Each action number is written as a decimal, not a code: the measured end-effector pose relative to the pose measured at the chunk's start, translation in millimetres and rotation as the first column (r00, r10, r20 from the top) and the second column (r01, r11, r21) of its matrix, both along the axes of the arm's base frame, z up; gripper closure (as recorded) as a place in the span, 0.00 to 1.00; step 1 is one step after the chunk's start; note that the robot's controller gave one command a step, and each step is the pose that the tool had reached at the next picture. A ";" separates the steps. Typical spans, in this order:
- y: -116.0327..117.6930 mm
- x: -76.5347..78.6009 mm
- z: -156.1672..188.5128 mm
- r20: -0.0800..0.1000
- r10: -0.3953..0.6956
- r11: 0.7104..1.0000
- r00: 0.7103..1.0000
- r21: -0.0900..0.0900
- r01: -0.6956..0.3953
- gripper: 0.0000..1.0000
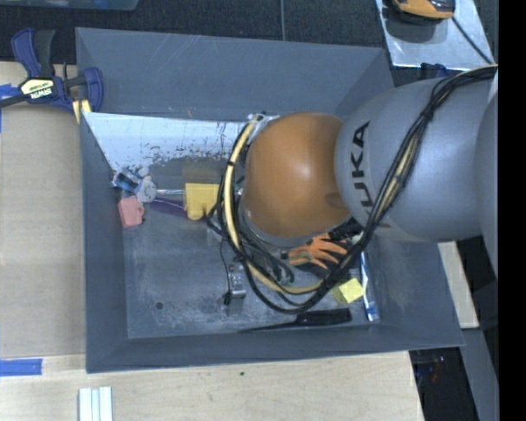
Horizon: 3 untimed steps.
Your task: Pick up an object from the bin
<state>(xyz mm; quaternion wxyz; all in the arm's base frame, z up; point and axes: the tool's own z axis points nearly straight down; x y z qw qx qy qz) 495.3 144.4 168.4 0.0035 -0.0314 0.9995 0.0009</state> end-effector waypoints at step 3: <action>-134.6 2.6 -76.9 0.008 0.296 0.955 0.955 -0.004 -0.296 0.00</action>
Offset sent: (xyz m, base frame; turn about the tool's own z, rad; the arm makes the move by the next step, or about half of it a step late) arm -0.0078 -0.0380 -0.0984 -0.2132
